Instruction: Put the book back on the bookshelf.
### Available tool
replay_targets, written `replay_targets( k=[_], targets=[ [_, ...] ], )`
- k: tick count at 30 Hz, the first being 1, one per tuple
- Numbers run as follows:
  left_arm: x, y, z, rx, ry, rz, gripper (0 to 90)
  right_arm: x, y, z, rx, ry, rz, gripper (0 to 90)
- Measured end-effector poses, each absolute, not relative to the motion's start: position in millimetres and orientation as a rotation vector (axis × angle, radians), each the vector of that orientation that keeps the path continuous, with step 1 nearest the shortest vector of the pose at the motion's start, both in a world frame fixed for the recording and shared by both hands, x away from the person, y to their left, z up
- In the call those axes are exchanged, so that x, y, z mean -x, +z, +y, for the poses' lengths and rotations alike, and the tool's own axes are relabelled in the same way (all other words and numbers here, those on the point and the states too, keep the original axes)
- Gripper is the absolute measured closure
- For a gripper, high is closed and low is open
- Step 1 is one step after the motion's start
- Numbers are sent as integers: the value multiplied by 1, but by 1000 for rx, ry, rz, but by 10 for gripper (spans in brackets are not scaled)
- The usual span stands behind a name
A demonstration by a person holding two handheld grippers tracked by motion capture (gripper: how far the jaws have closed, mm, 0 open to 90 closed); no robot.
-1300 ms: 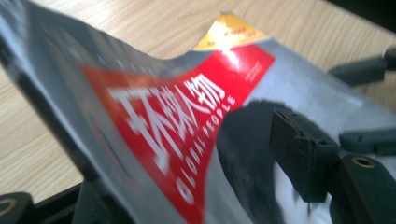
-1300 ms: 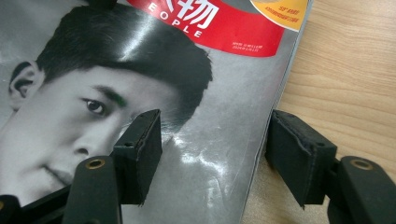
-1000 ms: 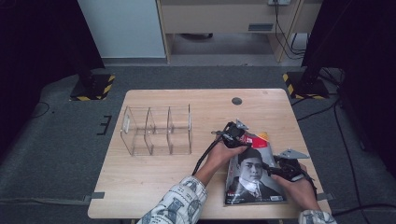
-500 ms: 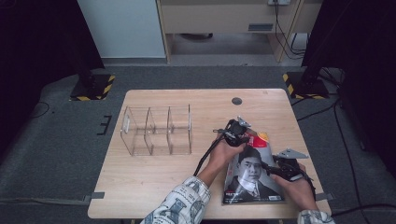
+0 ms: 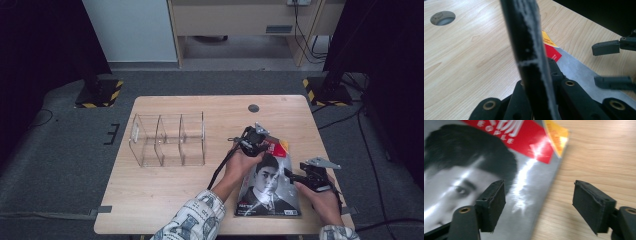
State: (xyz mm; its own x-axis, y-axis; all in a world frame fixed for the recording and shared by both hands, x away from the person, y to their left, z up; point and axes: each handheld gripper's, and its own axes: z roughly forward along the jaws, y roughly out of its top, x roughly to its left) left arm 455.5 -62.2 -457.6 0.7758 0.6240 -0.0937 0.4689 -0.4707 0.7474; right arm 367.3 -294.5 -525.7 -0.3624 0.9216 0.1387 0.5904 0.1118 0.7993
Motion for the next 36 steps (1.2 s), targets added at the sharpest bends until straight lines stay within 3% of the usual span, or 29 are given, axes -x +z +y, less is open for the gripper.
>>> replay_targets(
  k=[9,25,36],
  targets=[
    [-449,-445,-57,-2103,259,793,863,-367,-528,-308,-1548,1071,1930,353],
    [-442,-425,-44,-2043,264,770,865,-368,-537,-298,-1496,898,2002,265],
    [-438,-413,-32,-2012,275,754,866,-368,-537,-297,-1494,899,2004,264]
  ],
)
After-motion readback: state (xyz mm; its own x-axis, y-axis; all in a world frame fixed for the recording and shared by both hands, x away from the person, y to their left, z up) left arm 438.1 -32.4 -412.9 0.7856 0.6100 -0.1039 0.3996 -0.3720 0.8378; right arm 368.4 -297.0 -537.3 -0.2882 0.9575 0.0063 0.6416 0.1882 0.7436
